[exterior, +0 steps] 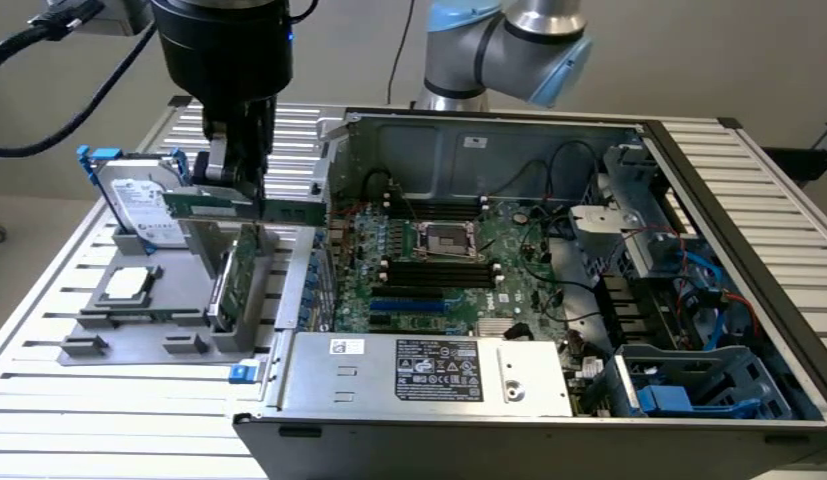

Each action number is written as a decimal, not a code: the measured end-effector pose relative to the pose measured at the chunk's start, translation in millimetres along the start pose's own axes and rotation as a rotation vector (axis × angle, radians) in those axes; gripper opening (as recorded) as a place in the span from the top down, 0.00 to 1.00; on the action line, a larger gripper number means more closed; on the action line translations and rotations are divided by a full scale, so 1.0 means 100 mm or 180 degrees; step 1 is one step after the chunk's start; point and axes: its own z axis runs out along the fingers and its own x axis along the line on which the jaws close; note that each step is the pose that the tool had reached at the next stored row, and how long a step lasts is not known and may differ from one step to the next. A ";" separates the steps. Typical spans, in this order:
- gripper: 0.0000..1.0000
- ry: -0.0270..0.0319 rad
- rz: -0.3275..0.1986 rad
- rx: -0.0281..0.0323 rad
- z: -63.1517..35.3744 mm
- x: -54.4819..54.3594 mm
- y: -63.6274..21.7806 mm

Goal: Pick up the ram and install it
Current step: 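Pick up the ram and move it above insertion slot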

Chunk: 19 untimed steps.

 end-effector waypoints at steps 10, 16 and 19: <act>0.85 0.0000 0.0000 -0.0006 -0.066 -0.03 -0.441; 0.85 0.0000 0.0000 -0.0010 -0.110 -0.04 -0.708; 0.85 0.0000 0.0000 -0.0011 -0.130 -0.05 -0.837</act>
